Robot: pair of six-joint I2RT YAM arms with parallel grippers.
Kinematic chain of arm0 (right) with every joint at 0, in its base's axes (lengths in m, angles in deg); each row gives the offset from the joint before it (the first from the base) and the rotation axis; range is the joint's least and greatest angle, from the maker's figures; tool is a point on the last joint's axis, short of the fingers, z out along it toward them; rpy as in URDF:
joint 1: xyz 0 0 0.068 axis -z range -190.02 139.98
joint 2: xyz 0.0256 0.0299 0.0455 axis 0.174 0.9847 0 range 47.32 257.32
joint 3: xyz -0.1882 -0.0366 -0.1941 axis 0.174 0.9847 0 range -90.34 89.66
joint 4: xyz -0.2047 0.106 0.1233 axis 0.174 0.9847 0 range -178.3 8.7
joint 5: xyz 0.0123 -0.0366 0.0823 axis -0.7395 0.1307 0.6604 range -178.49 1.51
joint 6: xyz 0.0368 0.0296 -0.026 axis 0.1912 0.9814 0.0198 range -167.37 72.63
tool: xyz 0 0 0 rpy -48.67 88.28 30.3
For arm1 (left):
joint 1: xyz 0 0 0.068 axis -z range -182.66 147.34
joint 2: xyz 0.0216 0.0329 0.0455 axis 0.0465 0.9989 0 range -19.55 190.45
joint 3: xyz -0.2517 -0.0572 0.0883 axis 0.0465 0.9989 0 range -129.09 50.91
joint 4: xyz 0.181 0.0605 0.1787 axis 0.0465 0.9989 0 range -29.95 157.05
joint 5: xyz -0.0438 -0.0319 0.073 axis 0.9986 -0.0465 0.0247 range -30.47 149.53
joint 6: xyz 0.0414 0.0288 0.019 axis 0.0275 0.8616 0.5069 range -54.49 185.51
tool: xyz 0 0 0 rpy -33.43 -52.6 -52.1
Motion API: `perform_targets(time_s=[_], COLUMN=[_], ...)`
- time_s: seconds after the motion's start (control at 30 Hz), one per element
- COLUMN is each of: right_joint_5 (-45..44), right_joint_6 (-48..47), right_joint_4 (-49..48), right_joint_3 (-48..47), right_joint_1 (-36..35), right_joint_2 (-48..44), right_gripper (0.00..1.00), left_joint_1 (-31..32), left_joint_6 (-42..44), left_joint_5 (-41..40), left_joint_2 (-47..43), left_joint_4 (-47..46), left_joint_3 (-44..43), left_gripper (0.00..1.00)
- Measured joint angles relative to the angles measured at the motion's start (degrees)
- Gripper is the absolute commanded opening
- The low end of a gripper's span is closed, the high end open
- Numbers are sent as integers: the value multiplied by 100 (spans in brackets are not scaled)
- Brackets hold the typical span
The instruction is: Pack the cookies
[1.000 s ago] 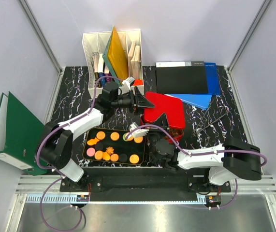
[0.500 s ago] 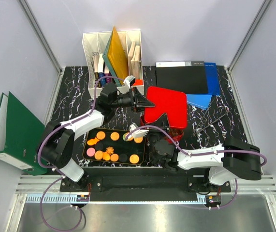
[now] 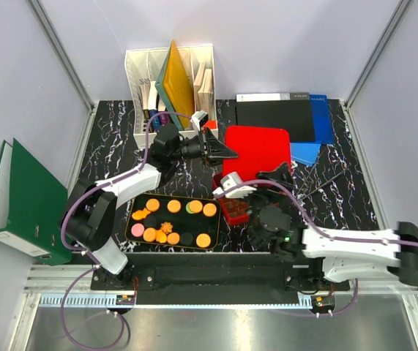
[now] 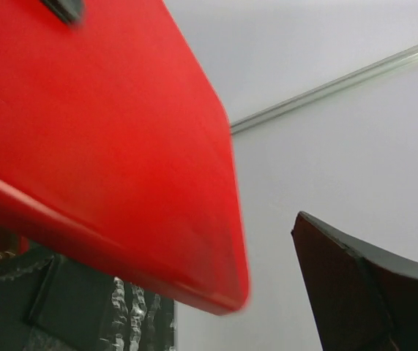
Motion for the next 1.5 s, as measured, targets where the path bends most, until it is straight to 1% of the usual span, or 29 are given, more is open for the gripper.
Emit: perform_targets(time_s=[0.03,0.07,0.13,0.17,0.23,0.33,0.43,0.6,0.73,0.83,0.9,0.97,1.0,1.03,1.07,1.1,1.17,1.2,1.33,1.5], right_joint_5=[-74,-96,-98,-105,-109,-197,-278,-282,-282,-210,-59,129,256,398,544,706,999,1222,1923,2575], right_joint_6=[514,911,2385,2966,3847,4570,4942,5493,6124,6758,7291,7844,8120,8395,8653,8887,9272,9517,10316,11151], right_joint_4=[901,1401,3279,3993,4920,5615,6004,6382,6557,6564,6605,6793,6881,6994,7125,7208,7355,7414,7593,7663], right_joint_3=[-125,-225,-734,-979,-1276,-1408,-1408,-1410,-1624,-1998,-2234,-2481,-2638,-2793,-2953,-3095,-3316,-3412,-3497,-3458], right_joint_1=[-7,-17,-44,-52,-66,-66,-66,-66,-66,-68,-66,-66,-66,-66,-66,-66,-66,-66,-61,-52], right_joint_2=[-385,-566,-1095,-1305,-1696,-2100,-2214,-2288,-2524,-2671,-2758,-2835,-2835,-2811,-2761,-2688,-2529,-2428,-2218,-2396], right_gripper=[100,100,100,100,100,100,100,100,98,89,75,63,46,41,32,18,8,0,0,0], left_joint_1=[0,0,-46,-83,-181,-302,-385,-389,-337,-164,13,155,234,286,315,317,310,308,286,284], left_joint_6=[-52,-76,-144,-160,-144,42,0,-52,127,505,765,953,1029,1086,1132,1163,1207,1213,1139,754], left_joint_5=[4,-7,-17,-63,-138,-227,-317,-433,-599,-911,-1143,-1394,-1519,-1615,-1714,-1808,-1965,-2026,-2186,-2253], left_joint_2=[15,26,59,74,90,164,328,380,245,-28,-251,-476,-597,-710,-800,-872,-949,-966,-977,-850], left_joint_4=[-24,-33,-85,-131,-186,-151,-179,-378,-374,-76,127,173,157,151,136,107,61,13,-474,-1331], left_joint_3=[-74,-116,-264,-337,-448,-479,-476,-337,131,669,992,1320,1504,1668,1808,1928,2057,2092,2284,2763], left_gripper=[9,8,6,6,4,2,1,0,0,0,0,0,0,0,0,0,0,0,1,2])
